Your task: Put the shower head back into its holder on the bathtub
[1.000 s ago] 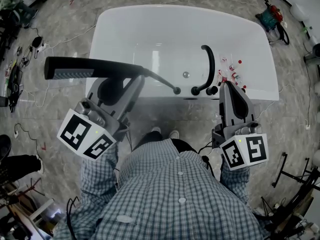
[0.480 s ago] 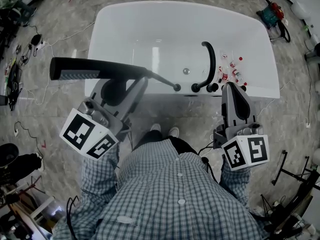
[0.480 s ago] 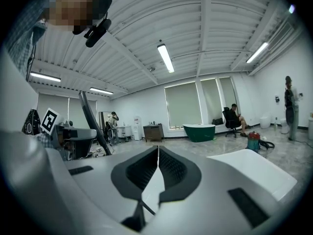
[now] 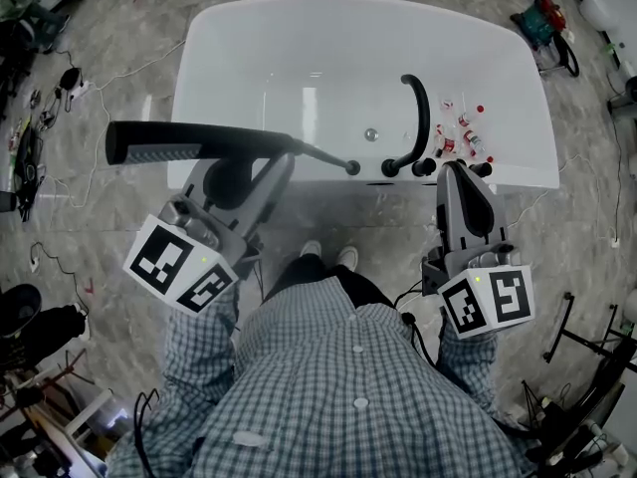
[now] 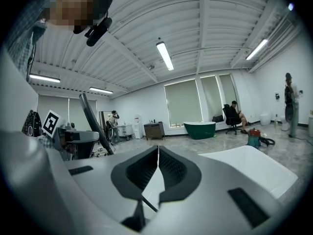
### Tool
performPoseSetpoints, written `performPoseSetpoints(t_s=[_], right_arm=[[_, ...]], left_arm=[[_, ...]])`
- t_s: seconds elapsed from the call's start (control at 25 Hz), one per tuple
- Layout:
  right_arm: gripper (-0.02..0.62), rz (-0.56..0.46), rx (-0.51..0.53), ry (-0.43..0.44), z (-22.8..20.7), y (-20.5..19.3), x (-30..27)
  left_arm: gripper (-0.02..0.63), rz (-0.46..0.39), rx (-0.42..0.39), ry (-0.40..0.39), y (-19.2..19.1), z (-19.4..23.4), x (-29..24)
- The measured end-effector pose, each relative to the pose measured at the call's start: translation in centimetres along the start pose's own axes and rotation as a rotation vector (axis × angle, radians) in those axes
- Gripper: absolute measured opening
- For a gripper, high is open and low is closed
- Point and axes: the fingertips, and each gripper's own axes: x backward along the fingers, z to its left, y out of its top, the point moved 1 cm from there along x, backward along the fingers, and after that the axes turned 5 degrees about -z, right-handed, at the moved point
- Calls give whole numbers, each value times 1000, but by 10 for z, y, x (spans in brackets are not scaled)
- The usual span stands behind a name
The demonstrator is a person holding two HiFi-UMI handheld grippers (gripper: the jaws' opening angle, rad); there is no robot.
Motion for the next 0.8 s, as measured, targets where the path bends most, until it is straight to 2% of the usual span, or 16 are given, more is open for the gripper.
performPoseSetpoints(t_s=[0.8], right_arm=[[20,34,-20,-10,-6,-15,1]], left_arm=[[124,59,7,0,-24,5,-13]])
